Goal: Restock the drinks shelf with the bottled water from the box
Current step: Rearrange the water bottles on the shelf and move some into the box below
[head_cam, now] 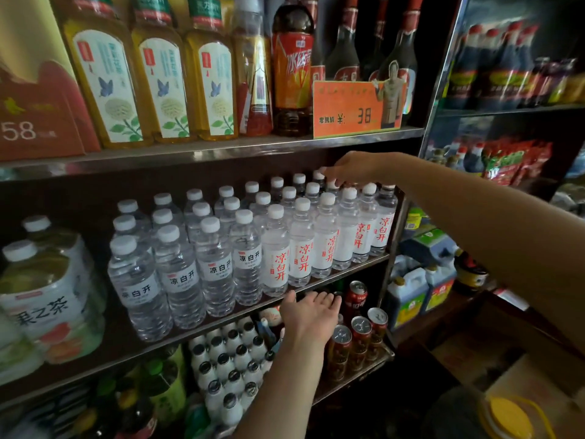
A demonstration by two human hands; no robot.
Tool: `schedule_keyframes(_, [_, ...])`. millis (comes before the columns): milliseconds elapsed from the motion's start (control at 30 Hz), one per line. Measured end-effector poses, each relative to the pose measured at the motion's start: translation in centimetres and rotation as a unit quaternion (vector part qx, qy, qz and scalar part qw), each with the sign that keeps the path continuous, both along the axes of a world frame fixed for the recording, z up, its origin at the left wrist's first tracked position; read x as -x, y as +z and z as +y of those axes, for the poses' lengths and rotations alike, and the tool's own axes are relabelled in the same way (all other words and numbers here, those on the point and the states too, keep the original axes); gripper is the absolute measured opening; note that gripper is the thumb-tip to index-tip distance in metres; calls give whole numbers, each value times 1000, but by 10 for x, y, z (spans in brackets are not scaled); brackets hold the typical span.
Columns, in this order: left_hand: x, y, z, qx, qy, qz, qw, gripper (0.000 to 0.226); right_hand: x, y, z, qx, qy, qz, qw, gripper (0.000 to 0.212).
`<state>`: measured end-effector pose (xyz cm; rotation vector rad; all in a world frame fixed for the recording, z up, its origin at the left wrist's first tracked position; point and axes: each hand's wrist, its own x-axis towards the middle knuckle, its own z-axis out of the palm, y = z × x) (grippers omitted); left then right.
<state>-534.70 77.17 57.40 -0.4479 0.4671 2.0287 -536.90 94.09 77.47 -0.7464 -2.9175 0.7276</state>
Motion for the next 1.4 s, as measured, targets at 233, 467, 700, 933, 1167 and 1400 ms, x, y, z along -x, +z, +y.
schedule_keyframes(233, [-4,-15,57,-9,30,-3,1000,70,8,-9,42,-47,37,-32,998,59])
schedule_keyframes(467, [-7,-30,136,-1,84,-4,996,70,27,-17,84,-122,127,-78,981,51])
schedule_keyframes(700, [7,-43,176,4,119,-4,993,73,42,-24,104,-130,203,-150,959,56])
schedule_keyframes(933, [17,-35,176,-25,140,-11,990,67,52,-34,119,-76,270,-195,940,34])
schedule_keyframes(1167, [20,-29,167,-33,131,17,991,65,62,-39,124,-203,286,-171,921,36])
schedule_keyframes(1400, [21,-32,168,-9,153,27,988,67,60,-40,124,-151,261,-136,944,29])
